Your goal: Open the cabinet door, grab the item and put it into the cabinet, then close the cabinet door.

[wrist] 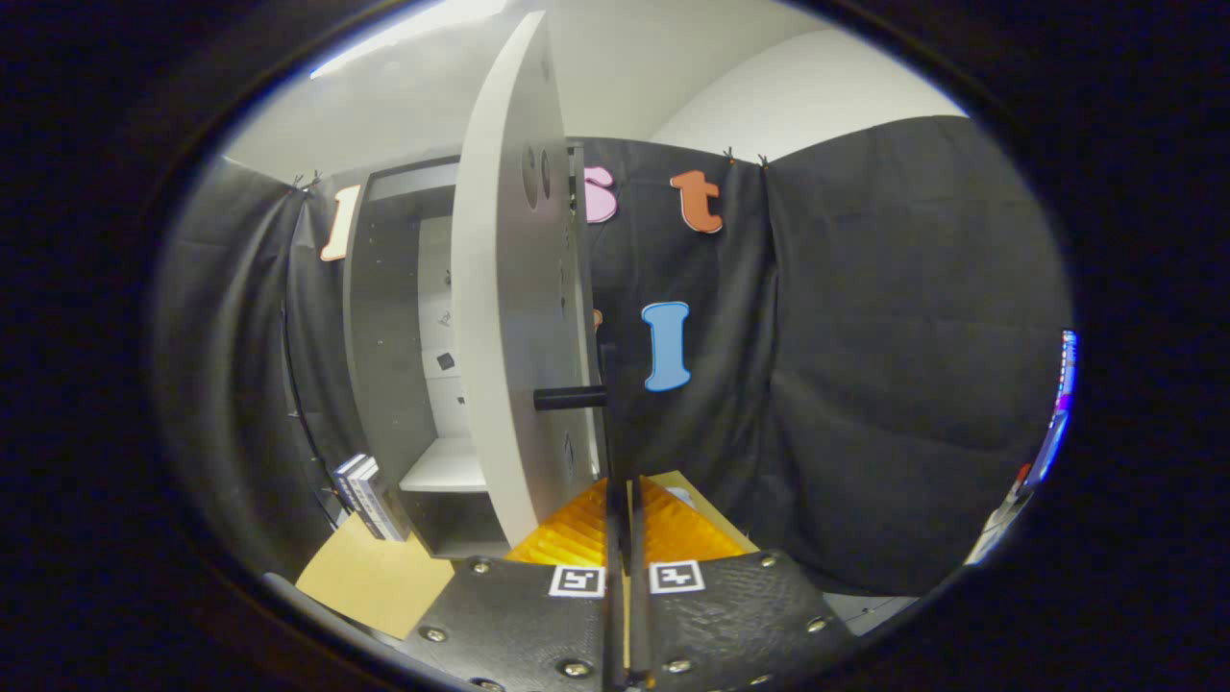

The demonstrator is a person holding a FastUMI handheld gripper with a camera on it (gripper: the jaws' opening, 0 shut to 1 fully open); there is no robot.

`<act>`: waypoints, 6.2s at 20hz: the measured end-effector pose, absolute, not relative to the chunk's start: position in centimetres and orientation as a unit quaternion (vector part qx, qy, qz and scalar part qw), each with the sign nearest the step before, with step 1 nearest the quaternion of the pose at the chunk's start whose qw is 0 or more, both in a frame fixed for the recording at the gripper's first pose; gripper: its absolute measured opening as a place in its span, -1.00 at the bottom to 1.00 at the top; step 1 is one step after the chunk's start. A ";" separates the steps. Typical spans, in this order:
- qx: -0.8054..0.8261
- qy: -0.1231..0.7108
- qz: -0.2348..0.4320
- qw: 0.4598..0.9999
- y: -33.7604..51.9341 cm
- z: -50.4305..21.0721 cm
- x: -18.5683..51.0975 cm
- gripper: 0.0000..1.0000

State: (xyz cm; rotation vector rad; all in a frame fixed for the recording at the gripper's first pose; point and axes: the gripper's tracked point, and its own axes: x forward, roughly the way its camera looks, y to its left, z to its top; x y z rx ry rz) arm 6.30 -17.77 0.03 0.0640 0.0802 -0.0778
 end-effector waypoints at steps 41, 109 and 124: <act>0.047 0.023 0.076 0.996 -9.2 -1.1 1.8 0.52; 0.011 0.056 0.118 0.991 8.4 -8.0 29.6 0.14; 0.032 0.056 0.068 0.996 6.5 -8.8 40.2 0.14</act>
